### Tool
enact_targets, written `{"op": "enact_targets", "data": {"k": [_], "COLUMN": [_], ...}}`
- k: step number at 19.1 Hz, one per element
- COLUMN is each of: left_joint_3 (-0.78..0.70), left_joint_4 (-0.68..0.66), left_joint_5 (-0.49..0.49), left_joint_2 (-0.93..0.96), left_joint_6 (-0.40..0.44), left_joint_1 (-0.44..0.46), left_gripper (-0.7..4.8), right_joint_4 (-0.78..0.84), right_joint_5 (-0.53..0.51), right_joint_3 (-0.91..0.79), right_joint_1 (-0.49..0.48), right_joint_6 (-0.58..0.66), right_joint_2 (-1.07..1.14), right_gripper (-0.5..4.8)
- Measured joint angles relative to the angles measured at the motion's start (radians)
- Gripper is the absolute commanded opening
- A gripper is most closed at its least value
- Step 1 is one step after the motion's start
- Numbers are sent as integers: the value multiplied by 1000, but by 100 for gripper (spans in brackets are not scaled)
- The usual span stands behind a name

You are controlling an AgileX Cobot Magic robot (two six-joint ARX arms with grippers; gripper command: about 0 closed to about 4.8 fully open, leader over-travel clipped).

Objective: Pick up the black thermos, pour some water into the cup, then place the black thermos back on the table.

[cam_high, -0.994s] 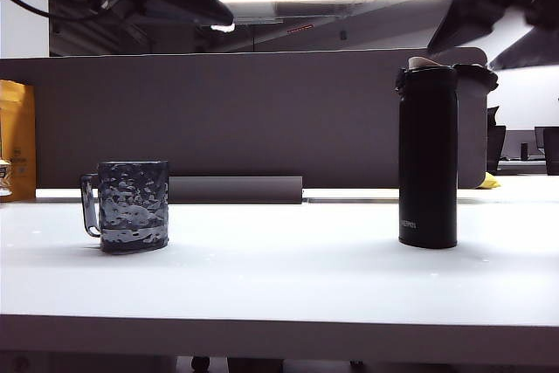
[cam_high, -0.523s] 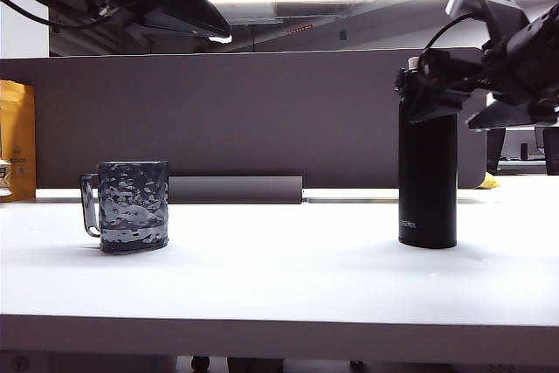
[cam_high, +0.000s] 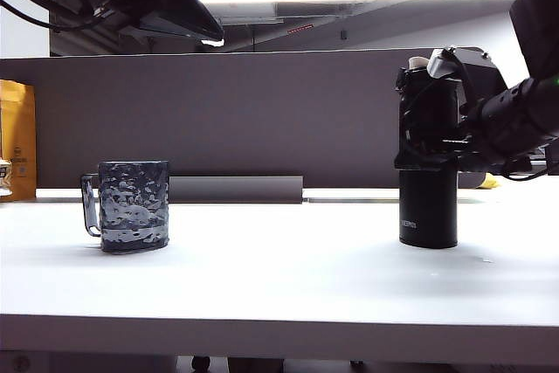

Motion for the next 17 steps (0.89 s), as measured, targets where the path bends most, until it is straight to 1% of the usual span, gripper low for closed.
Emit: {"op": "enact_targets", "data": {"k": [2, 4, 5, 6, 7, 8, 12, 13, 15, 16, 17], "left_joint_3": [0, 0, 0, 0, 0, 0, 0, 0, 0, 16, 54], "left_joint_4": [0, 0, -2, -11, -23, -36, -45, -47, -52, -73, -92], "left_joint_5": [0, 0, 2, 4, 4, 5, 4, 3, -16, -55, -57], "left_joint_2": [0, 0, 0, 0, 0, 0, 0, -3, -32, -77, -107], "left_joint_6": [0, 0, 0, 0, 0, 0, 0, 0, 0, 0, 0], "left_joint_1": [0, 0, 0, 0, 0, 0, 0, 7, 42, 71, 107], "left_gripper": [-5, -5, -5, -5, -5, -5, -6, -6, -6, -6, -6], "right_joint_4": [89, 108, 110, 110, 110, 111, 123, 107, 35, -6, -48], "right_joint_5": [0, 1, 3, 18, 22, 23, 20, -4, -90, -106, -109], "right_joint_3": [0, 0, 0, 0, 0, 0, 0, 15, 122, 221, 303], "right_joint_1": [0, 0, 0, 0, 0, 0, 1, 1, 23, 62, 92], "right_joint_6": [-8, -8, -8, -6, -2, -3, -1, -2, -2, -17, -57], "right_joint_2": [38, 50, 50, 50, 50, 50, 53, 54, 57, 56, 56], "right_gripper": [479, 479, 442, 296, 225, 209, 209, 209, 206, 206, 206]}}
